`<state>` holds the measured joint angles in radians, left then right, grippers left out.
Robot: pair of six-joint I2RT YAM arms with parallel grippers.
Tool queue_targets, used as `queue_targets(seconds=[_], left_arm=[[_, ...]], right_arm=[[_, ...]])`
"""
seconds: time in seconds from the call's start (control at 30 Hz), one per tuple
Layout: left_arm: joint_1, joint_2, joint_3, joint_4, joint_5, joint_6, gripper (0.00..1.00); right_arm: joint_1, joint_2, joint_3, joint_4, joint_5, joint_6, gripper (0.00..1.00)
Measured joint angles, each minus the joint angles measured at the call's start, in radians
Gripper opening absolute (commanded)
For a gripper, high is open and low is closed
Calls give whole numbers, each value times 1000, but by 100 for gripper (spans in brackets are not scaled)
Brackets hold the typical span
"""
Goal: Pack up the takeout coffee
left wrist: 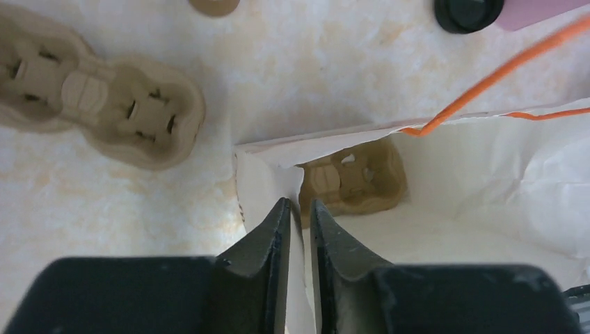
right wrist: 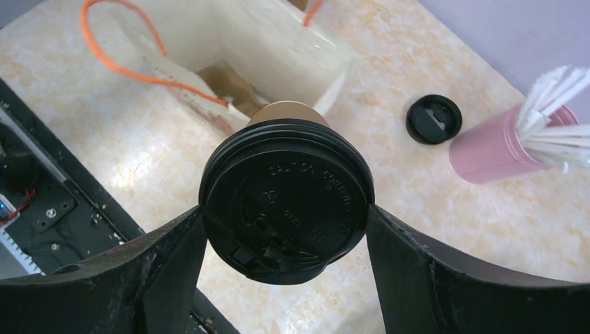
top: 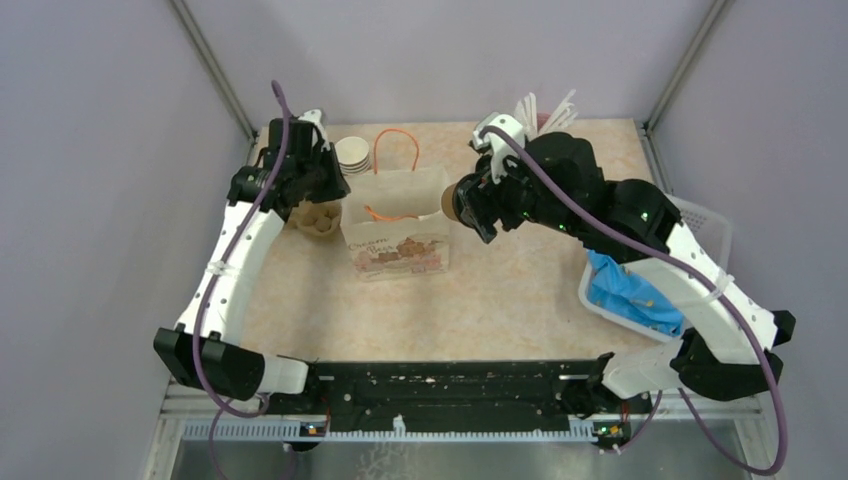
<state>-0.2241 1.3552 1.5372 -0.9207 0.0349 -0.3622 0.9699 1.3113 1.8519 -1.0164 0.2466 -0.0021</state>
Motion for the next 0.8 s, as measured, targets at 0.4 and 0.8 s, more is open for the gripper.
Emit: queue_targets(seconds=[0.4, 0.8], left_arm=[[-1, -120, -255, 424, 165, 84, 0], [-13, -338, -615, 941, 219, 92, 0]], right_arm=[[0, 32, 2, 44, -113, -77, 77], [0, -114, -110, 93, -136, -40, 76]])
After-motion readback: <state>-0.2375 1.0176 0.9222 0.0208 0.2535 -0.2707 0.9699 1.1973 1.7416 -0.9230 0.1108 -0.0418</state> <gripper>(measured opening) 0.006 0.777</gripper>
